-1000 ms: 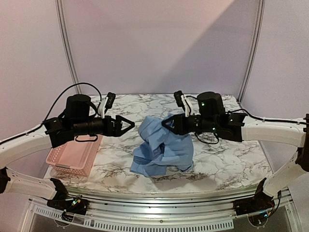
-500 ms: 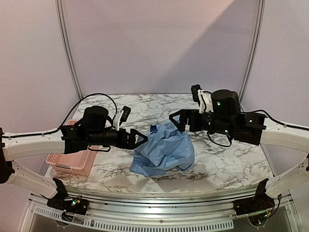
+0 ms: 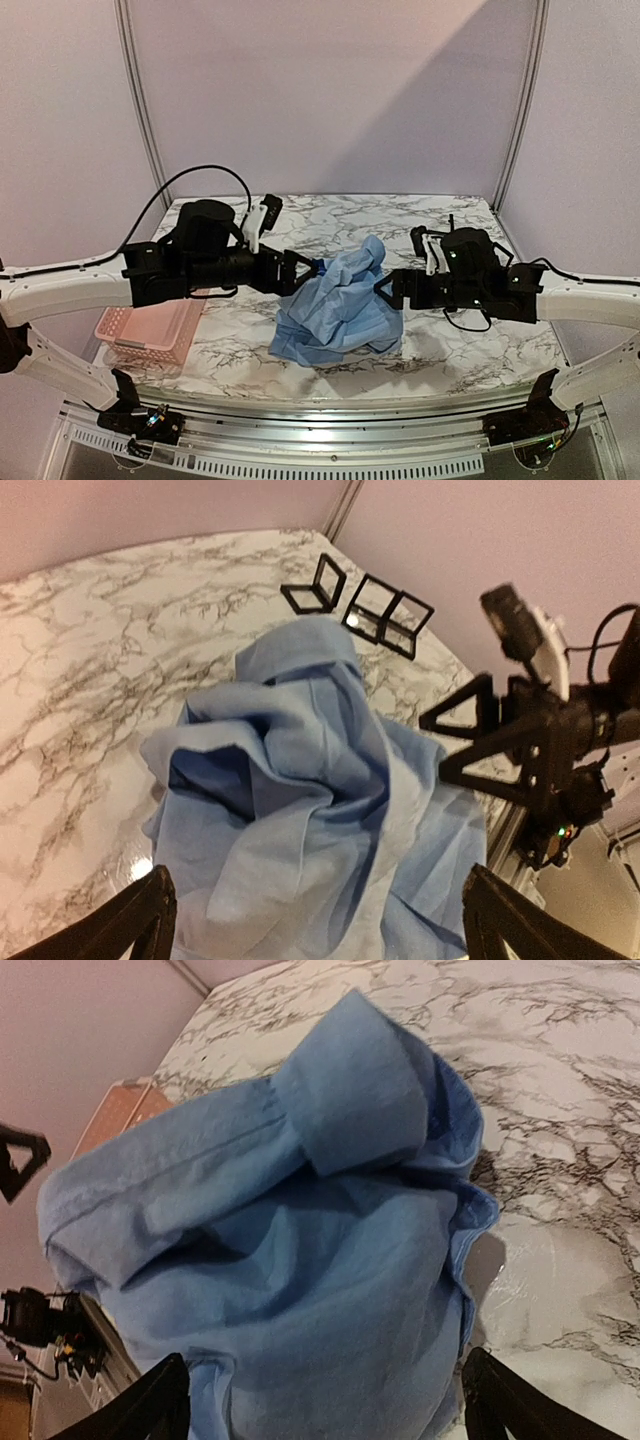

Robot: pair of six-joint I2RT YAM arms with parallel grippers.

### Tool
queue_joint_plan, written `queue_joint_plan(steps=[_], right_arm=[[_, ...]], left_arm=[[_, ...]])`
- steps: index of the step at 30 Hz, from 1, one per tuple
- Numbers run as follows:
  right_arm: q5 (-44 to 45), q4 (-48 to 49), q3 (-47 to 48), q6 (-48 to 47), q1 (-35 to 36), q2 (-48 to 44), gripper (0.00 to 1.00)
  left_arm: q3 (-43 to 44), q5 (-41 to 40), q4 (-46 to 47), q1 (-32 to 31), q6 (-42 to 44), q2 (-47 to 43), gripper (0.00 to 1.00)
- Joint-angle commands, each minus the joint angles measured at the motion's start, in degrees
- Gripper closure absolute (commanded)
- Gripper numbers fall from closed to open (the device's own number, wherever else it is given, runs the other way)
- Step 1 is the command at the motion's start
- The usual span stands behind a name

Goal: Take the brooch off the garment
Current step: Flatten out the flattened clothing at the center of the board.

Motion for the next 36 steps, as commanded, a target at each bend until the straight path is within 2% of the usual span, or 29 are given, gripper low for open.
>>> queue_joint_plan(steps=[1, 4, 6, 10, 13, 17, 18, 24, 26, 27, 32, 36], right_arm=[[-9.2, 4.9, -4.2, 3.8, 0.1, -3.0, 0.12], [-10.0, 6.5, -6.1, 6.0, 1.4, -2.6, 0.22], [-9.4, 6.5, -6.2, 7.0, 2.5, -1.9, 0.33], [-8.0, 8.2, -6.3, 7.8, 3.4, -1.2, 0.63], [-8.0, 8.9, -6.3, 7.6, 3.8, -1.6, 0.8], [-8.4, 9.5, -6.2, 6.1, 5.1, -2.4, 0.92], [-8.3, 9.8, -6.2, 5.7, 5.4, -2.7, 0.94], [-7.6, 9.9, -6.1, 4.4, 7.9, -3.3, 1.0], [-7.4, 10.3, -5.4, 3.8, 9.4, -2.6, 1.0], [-7.4, 10.7, -5.0, 3.3, 10.4, -2.1, 1.0], [-9.1, 12.9, -0.8, 1.2, 14.8, 2.8, 1.0], [-11.1, 12.8, 5.5, -0.9, 18.1, 11.4, 1.0]], left_arm=[[6.0, -1.5, -2.8, -1.7, 3.6, 3.2, 0.0], [9.3, -1.0, -3.2, -3.0, 3.5, 7.5, 0.0], [11.1, -1.5, -3.7, -3.8, 3.5, 10.2, 0.01], [14.4, -3.2, -6.6, -4.5, 3.2, 14.6, 0.01], [16.0, -5.0, -7.8, -4.5, 3.0, 16.3, 0.01], [17.4, -5.3, -8.6, -4.5, 2.6, 17.9, 0.03], [17.6, -4.9, -8.5, -4.5, 2.5, 18.3, 0.1], [16.0, -3.6, -6.2, -4.5, 1.0, 17.2, 0.81], [15.5, -4.2, -6.6, -4.3, 1.0, 16.3, 0.97], [15.4, -4.5, -7.0, -4.1, 0.9, 15.9, 1.0], [13.3, -6.3, -9.5, -2.1, 1.2, 11.6, 1.0], [12.6, -4.0, -12.9, 3.6, 1.9, 7.6, 1.0]])
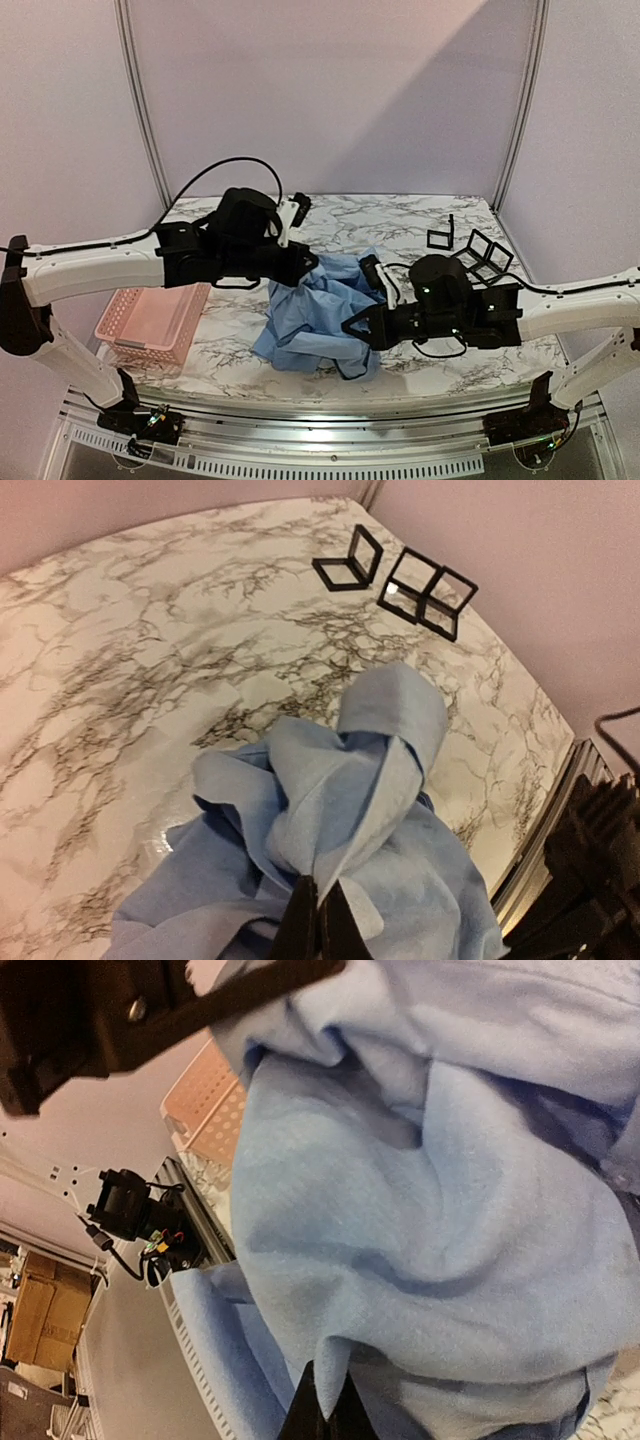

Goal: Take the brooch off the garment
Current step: Flatten out the flattened clothing at the center of the board.

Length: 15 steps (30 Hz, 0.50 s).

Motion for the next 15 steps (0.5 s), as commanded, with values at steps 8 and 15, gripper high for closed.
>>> queue_joint_plan(steps=[8, 15], right_arm=[[-11.0, 9.4, 14.3, -4.6, 3.7, 15.1, 0.46], [6.1, -1.8, 15.6, -6.8, 0.9, 9.0, 0.11]], left_arm=[[6.7, 13.9, -18.5, 16.6, 9.0, -5.4, 1.0], [5.5, 13.5, -19.9, 18.8, 19.0, -9.6, 1.0]])
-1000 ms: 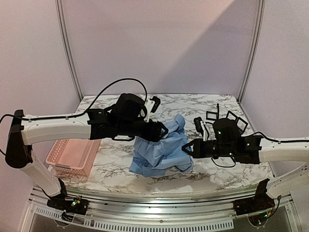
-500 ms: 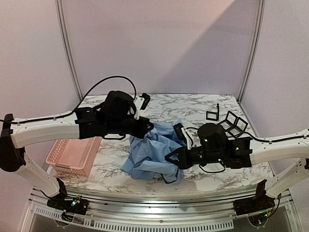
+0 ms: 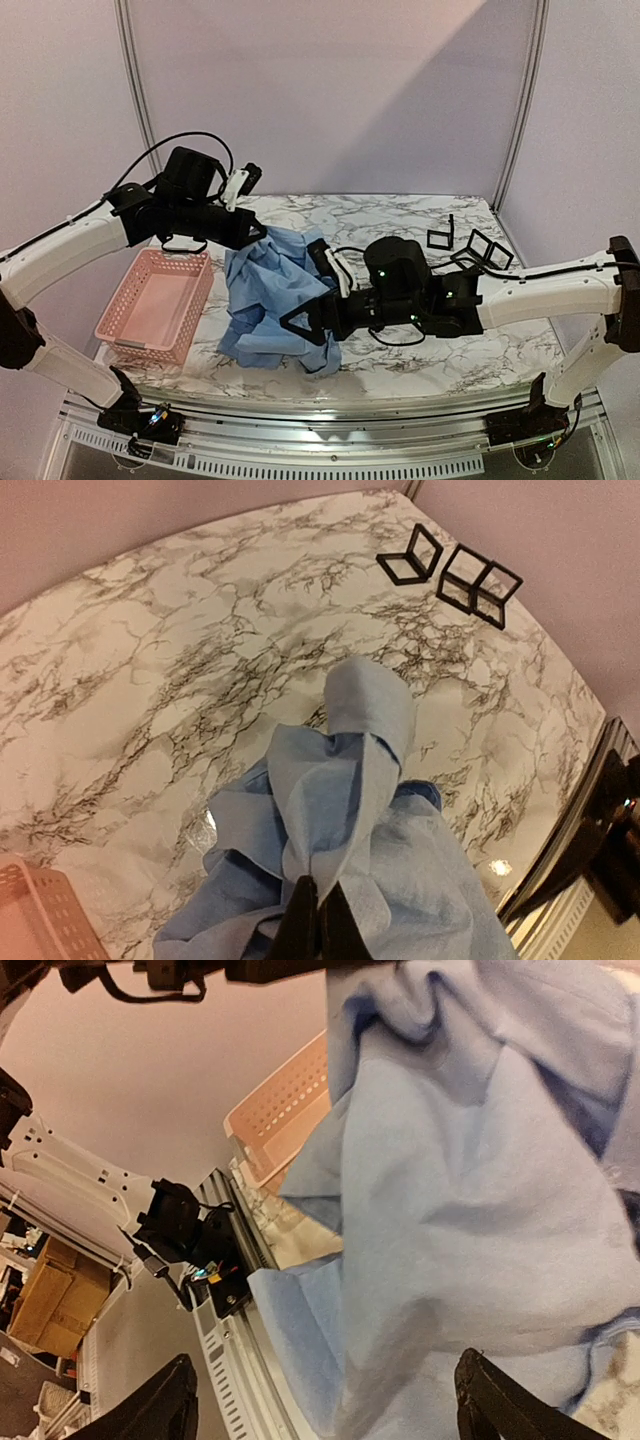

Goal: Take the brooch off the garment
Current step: Flatten out the flattened clothing at the center of the board.

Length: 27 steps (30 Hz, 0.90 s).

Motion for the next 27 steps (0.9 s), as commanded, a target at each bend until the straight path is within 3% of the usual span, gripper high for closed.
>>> queue_joint_plan(steps=[1, 6, 12, 27], right_arm=[[10.8, -5.7, -1.3, -1.2, -3.5, -5.8, 0.07], [6.4, -0.9, -7.6, 2.2, -12.3, -10.4, 0.02], [-2.9, 4.0, -7.1, 5.5, -22.0, -6.4, 0.13], [-3.9, -1.9, 11.7, 4.1, -24.1, 17.5, 0.42]], left_arm=[[-1.7, 1.4, -1.5, 1.2, 8.0, -4.3, 1.0], [-4.9, 2.3, 1.9, 2.0, 11.1, -7.3, 1.0], [-7.5, 3.3, 4.2, 2.7, 12.2, -8.8, 1.0], [-10.9, 2.6, 6.7, 4.2, 11.6, -10.0, 1.0]])
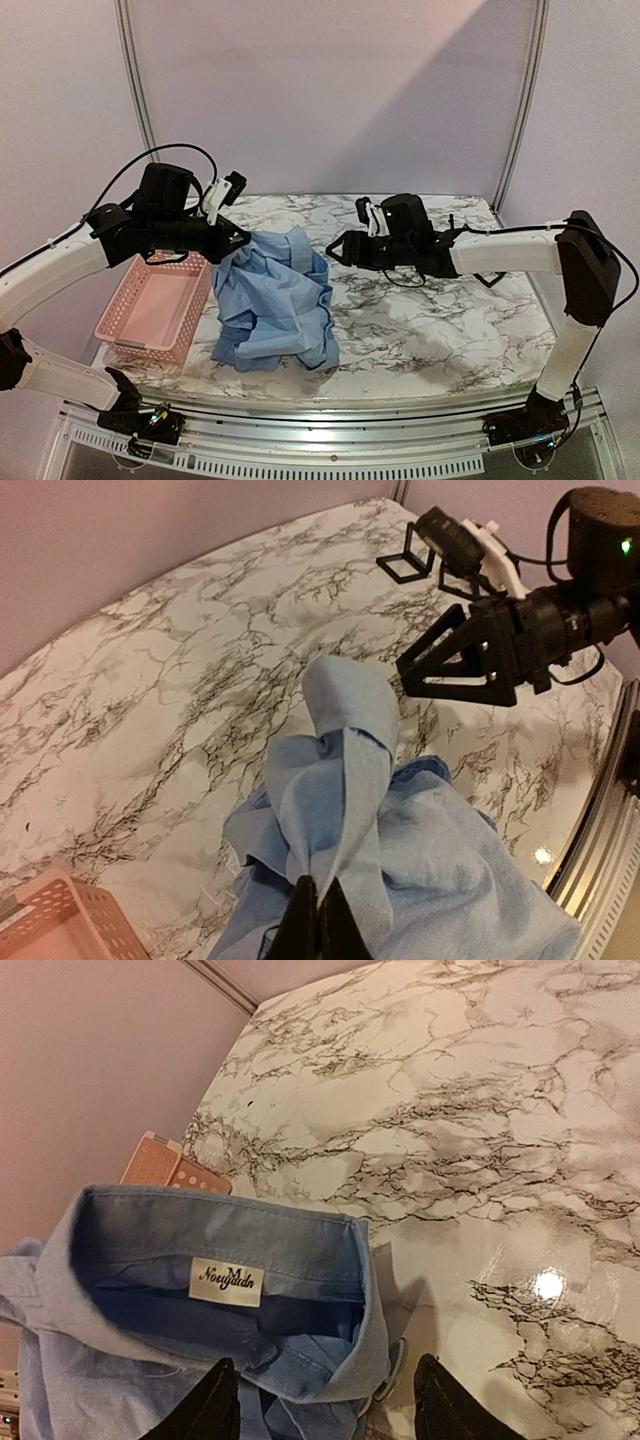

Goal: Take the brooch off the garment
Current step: Flatten out the flattened clothing at the center of the board.

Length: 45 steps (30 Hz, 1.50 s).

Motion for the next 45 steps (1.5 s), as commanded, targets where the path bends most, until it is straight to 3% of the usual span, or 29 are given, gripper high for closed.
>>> queue_joint_plan(steps=[1, 13, 17, 21, 23, 26, 30, 33, 36, 42, 45], right_arm=[[-1.0, -3.0, 4.8, -1.2, -0.3, 5.1, 0.44], [-1.7, -6.3, 13.1, -2.5, -0.4, 15.5, 0.54], [-4.9, -3.5, 13.2, -1.4, -0.4, 16.4, 0.66], [-5.7, -0.8, 12.6, 0.3, -0.4, 16.7, 0.92], [-3.5, 1.0, 11.0, 1.4, -0.4, 15.5, 1.0], [1.7, 3.1, 8.2, 1.9, -0.3, 11.7, 1.0], [13.0, 3.8, 4.9, -0.3, 0.4, 0.1, 1.0], [27.1, 3.1, 6.2, -6.6, 5.0, -7.3, 1.0], [38.6, 6.0, 9.2, -17.8, 11.5, -12.9, 1.0], [48.3, 18.3, 10.5, -32.8, 22.2, -18.2, 1.0], [52.7, 31.0, 10.5, -50.1, 28.8, -18.2, 1.0]], left_arm=[[-1.0, 0.7, 1.8, 1.2, 0.2, -1.2, 1.0], [-1.1, 0.5, 1.8, 1.8, 0.1, -0.5, 1.0], [-1.0, -0.1, 1.8, 2.1, 0.0, 0.1, 1.0], [-0.6, -1.0, 1.6, 2.2, -0.2, 0.6, 1.0], [-0.5, -2.1, 1.4, 2.3, 0.0, 0.6, 1.0], [0.9, -5.6, 0.0, 2.3, 1.6, 0.2, 1.0], [5.3, -16.1, -2.8, 2.2, 3.3, -1.5, 1.0], [9.7, -18.4, -3.5, 2.1, 4.4, -3.8, 1.0], [14.3, -13.8, -2.3, 1.9, 5.1, -6.2, 1.0], [25.9, -0.7, -2.5, 1.3, 5.7, -7.5, 1.0], [30.9, 4.0, -2.7, 1.2, 5.2, -7.4, 1.0]])
